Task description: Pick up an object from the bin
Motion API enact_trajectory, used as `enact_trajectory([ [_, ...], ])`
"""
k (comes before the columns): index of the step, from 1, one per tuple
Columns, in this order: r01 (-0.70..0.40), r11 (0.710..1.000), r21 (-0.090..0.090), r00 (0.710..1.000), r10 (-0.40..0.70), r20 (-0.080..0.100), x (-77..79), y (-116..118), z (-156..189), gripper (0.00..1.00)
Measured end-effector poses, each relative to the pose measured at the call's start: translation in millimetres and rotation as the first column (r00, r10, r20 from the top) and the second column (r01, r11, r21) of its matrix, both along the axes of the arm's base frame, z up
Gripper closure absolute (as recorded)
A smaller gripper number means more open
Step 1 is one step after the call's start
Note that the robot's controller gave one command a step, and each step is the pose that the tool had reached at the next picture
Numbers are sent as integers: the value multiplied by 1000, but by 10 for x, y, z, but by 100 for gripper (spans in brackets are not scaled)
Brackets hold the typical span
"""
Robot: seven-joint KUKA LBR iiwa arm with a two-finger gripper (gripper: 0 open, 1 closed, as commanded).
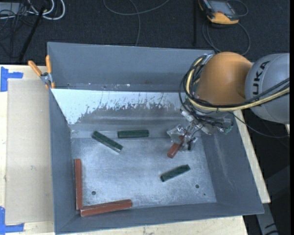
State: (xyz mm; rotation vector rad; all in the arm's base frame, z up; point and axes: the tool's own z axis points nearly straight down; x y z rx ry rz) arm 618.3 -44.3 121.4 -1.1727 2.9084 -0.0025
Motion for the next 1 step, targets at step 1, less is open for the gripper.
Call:
enact_trajectory([
  [1,2,1000,0,1000,-2,-1,12,15,391,100],
])
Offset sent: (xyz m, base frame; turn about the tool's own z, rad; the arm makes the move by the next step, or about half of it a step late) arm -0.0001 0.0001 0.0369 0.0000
